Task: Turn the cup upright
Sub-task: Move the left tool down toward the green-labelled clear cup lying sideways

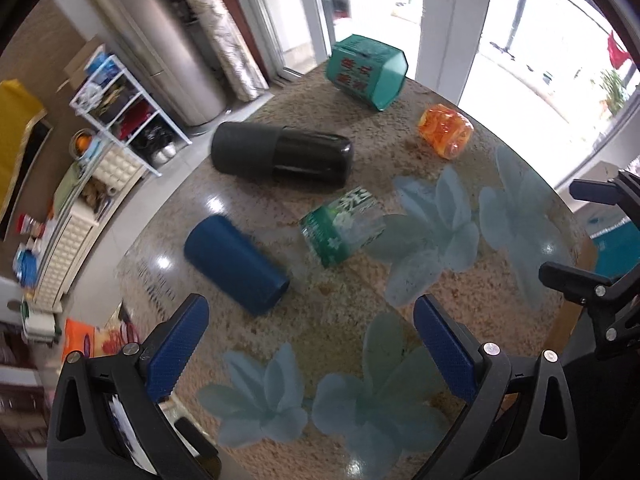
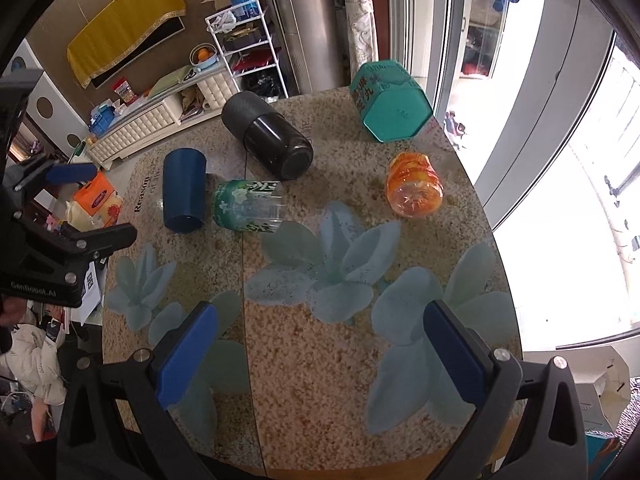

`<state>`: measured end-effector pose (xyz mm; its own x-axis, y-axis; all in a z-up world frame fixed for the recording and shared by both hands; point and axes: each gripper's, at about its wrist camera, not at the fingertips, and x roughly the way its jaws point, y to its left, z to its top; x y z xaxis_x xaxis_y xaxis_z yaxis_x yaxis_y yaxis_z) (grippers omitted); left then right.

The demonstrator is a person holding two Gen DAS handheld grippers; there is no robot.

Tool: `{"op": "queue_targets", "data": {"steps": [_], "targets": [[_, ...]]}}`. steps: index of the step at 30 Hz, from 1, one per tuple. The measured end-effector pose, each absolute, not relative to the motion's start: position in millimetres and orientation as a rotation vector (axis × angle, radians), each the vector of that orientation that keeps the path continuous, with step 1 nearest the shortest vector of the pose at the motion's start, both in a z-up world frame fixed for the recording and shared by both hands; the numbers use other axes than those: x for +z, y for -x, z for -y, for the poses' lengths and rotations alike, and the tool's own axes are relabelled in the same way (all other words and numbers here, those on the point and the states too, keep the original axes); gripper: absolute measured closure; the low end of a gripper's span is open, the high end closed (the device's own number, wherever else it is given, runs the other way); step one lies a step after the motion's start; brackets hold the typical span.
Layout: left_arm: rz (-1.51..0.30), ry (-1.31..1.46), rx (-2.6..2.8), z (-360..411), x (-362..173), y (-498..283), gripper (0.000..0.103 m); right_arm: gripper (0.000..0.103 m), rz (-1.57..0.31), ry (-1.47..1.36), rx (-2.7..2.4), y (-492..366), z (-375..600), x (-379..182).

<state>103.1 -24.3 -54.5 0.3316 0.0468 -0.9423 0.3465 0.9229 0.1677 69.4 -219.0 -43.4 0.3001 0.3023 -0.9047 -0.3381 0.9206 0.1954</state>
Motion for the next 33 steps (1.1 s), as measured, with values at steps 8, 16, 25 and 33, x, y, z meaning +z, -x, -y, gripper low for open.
{"op": "queue_targets", "data": {"steps": [8,16,25,33], "targets": [[-1.259,-0.467,-0.319,44,-81,-145,0.0,0.0,-1.253,0.003,0.443,-84,233,-62],[-1.335,-0.652,-0.54,68,-122,-162,0.0,0.0,-1.314,-0.036,0.408,-98,261,-80],[-1.438,-0.787,-0.648,79,-182,-189,0.0,0.0,-1.365,-0.074,0.374,-111,285,-101],[-1.549,-0.854,-0.698,76,-215,-201,0.0,0.0,-1.4,-0.113,0.338,-122,305,-117]]}}
